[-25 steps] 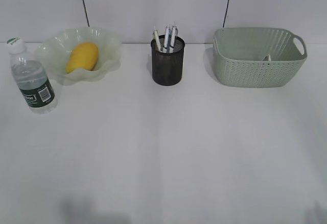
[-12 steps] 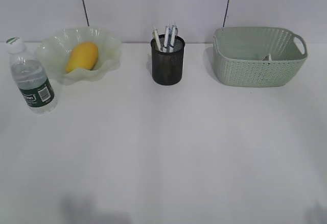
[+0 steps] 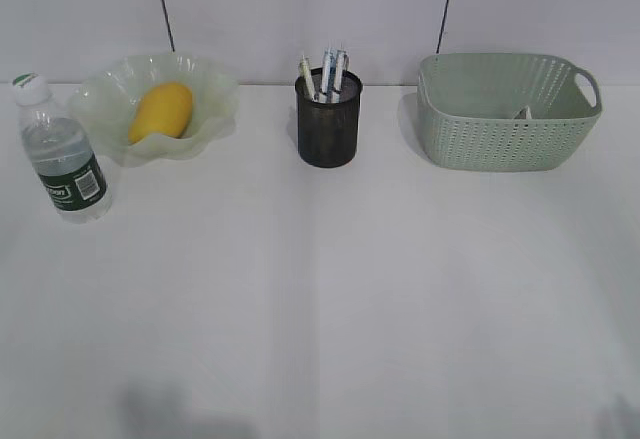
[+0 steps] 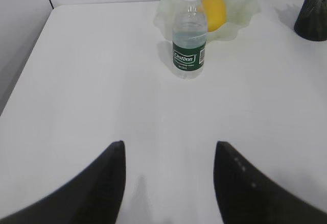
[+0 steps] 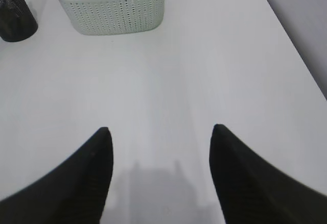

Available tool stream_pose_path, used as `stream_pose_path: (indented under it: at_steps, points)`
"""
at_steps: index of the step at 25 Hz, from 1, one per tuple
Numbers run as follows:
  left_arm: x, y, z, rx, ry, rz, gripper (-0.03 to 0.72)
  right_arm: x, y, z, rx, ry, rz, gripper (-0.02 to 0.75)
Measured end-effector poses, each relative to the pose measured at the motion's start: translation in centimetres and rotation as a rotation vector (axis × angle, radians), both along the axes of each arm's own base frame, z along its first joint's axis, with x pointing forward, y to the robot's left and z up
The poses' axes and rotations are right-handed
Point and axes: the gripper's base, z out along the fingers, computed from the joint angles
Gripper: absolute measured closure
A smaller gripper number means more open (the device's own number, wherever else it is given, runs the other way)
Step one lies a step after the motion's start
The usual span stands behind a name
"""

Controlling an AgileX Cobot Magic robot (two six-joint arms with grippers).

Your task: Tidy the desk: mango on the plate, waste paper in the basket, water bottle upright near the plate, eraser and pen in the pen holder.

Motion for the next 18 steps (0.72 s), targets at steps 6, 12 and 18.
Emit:
stream_pose_path:
  at_steps: [6, 12, 18]
  points:
    - [0.00, 0.00, 0.00, 0.000, 0.000, 0.000, 0.265, 0.00, 0.00, 0.00, 0.000, 0.000, -0.004, 0.260]
    - [0.00, 0.00, 0.00, 0.000, 0.000, 0.000, 0.290, -0.01, 0.01, 0.00, 0.000, 0.000, -0.017, 0.260]
    - [0.00, 0.00, 0.00, 0.000, 0.000, 0.000, 0.304, -0.01, 0.01, 0.00, 0.000, 0.000, -0.017, 0.259]
